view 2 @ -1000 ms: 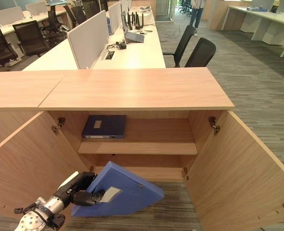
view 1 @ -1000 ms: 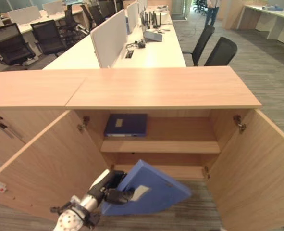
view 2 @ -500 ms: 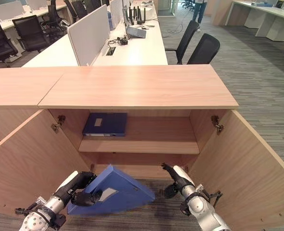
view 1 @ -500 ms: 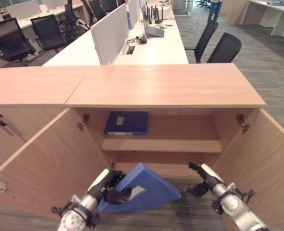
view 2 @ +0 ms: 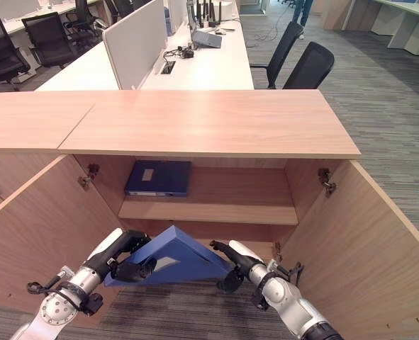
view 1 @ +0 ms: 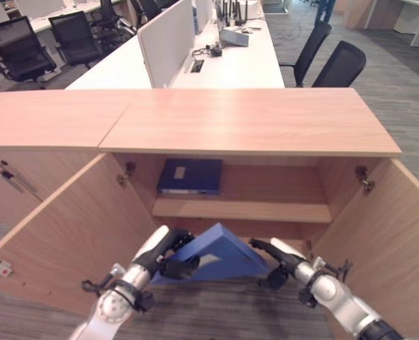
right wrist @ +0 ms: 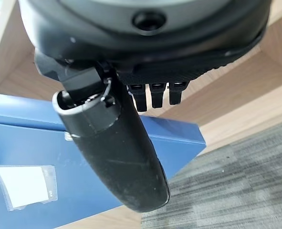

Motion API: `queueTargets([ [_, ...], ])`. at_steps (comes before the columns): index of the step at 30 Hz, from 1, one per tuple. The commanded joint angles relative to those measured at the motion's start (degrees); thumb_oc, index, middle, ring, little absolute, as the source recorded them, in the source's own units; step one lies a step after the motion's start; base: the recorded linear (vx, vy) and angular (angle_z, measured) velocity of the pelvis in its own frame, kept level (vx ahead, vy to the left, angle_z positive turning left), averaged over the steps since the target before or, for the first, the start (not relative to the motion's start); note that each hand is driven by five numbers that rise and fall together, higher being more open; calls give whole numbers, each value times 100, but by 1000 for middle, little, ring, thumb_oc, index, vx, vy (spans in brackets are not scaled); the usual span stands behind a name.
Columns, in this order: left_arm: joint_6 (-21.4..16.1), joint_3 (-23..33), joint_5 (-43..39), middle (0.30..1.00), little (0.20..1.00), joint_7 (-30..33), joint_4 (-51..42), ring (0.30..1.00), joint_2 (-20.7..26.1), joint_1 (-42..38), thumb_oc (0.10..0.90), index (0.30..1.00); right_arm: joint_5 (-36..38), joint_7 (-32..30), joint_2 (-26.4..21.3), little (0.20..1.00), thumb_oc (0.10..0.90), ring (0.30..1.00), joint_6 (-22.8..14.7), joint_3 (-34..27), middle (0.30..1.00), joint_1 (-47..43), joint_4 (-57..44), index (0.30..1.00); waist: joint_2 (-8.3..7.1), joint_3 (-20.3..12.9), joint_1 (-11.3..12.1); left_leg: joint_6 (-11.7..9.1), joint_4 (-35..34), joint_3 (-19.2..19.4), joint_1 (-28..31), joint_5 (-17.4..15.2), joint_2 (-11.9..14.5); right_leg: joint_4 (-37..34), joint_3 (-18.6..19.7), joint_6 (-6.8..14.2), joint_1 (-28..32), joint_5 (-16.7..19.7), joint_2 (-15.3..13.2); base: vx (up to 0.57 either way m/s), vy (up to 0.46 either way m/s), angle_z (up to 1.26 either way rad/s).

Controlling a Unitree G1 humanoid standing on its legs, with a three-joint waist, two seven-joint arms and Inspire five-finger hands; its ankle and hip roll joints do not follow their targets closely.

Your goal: Put the empty folder in the office cabinet

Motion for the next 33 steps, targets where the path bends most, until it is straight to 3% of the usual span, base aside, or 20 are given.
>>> queueTargets([
  [1, -749, 5, -453, 300, 300, 257, -682, 300, 375, -912, 400, 300, 221, -148, 22, 900, 800, 900, -469, 128, 900, -832, -457, 900, -325, -200, -56, -136, -35, -466, 270, -814, -116, 46, -196, 276, 200, -425, -25, 0, 0, 0],
  [6, -833, -205, -1096, 300, 300, 5, -959, 300, 661, -1201, 400, 300, 213, -105, -307, 900, 800, 900, -514, 53, 900, -905, -892, 900, -311, -228, -109, -134, -35, -447, 277, -817, -116, 46, -192, 288, 206, -416, -21, 0, 0, 0],
  [7, -832, -703, -1442, 300, 300, 29, -836, 300, 412, -1565, 400, 300, 197, -207, 345, 900, 800, 900, -502, 614, 900, -1250, -235, 900, -299, -222, -102, -126, -35, -438, 273, -784, -119, 46, -174, 262, 210, -399, -30, 0, 0, 0],
  [10, -798, -793, -1588, 300, 300, 2, -791, 300, 421, -1637, 400, 300, 201, -291, 350, 900, 800, 900, -494, 617, 900, -1327, 17, 900, -296, -241, -114, -128, -35, -457, 279, -813, -117, 46, -171, 267, 220, -430, -23, 5, 3, -4],
  [12, -847, -911, -2872, 300, 300, -270, -1162, 300, 565, -1680, 400, 300, 433, -205, 434, 900, 800, 900, -443, 656, 900, -1319, 41, 900, -289, -255, -102, -138, -35, -453, 298, -814, -120, 46, -197, 269, 236, -429, -27, 0, 0, 0],
  [24, -879, -1152, -4173, 300, 300, -456, -1753, 300, 612, -1905, 400, 300, 815, -15, 879, 900, 800, 900, -494, 1036, 900, -1109, 217, 900, -289, -255, -118, -154, -35, -444, 342, -827, -113, 46, -164, 275, 274, -446, -23, 0, 0, 0],
  [25, -873, -1166, -4224, 300, 300, -470, -1778, 300, 597, -1930, 400, 300, 879, 27, 942, 356, 438, 356, -483, 1099, 356, -1082, 260, 356, -293, -253, -119, -155, -35, -440, 342, -827, -116, 46, -169, 274, 275, -447, -22, 0, 0, 0],
  [26, -881, -1188, -4249, 300, 300, -473, -1763, 300, 579, -1954, 400, 300, 958, 40, 972, 300, 400, 300, -493, 1116, 300, -1062, 305, 300, -294, -251, -119, -157, -35, -440, 343, -825, -116, 46, -170, 274, 279, -445, -23, 0, 0, 0],
  [28, -844, -1188, -4333, 300, 300, -558, -1704, 300, 529, -1944, 400, 300, 1575, 246, 1123, 300, 400, 300, -403, 1065, 300, -677, 400, 300, -296, -256, -139, -170, -35, -429, 350, -825, -116, 46, -180, 280, 288, -448, -25, 0, 0, 0],
  [29, -729, -1219, -4550, 300, 300, -609, -1500, 300, 389, -1836, 400, 300, 2885, 287, 1542, 300, 400, 300, -230, 722, 300, -144, 928, 300, -285, -255, -172, -177, -35, -394, 347, -811, -116, 46, -178, 283, 281, -430, -34, 0, 0, 0],
  [30, -640, -1257, -4706, 300, 300, -647, -1404, 300, 304, -1748, 400, 300, 3525, 370, 1758, 300, 400, 300, -110, 643, 300, 63, 1140, 300, -284, -248, -183, -182, -35, -384, 345, -808, -115, 46, -171, 279, 279, -427, -33, 0, 0, 0],
  [32, -499, -1383, -5002, 300, 300, -764, -1206, 300, 171, -1671, 400, 300, 4450, 480, 2021, 300, 400, 300, 61, 549, 300, 227, 1484, 300, -285, -238, -193, -194, -35, -371, 348, -808, -116, 46, -159, 276, 275, -423, -28, -15, -5, -13],
  [33, -446, -1428, -5108, 338, 338, -808, -1140, 338, 123, -1646, 425, 338, 4643, 514, 2070, 300, 400, 300, 101, 536, 300, 272, 1550, 300, -286, -235, -198, -198, -35, -365, 348, -806, -115, 46, -153, 275, 270, -424, -24, -13, -26, -10],
])
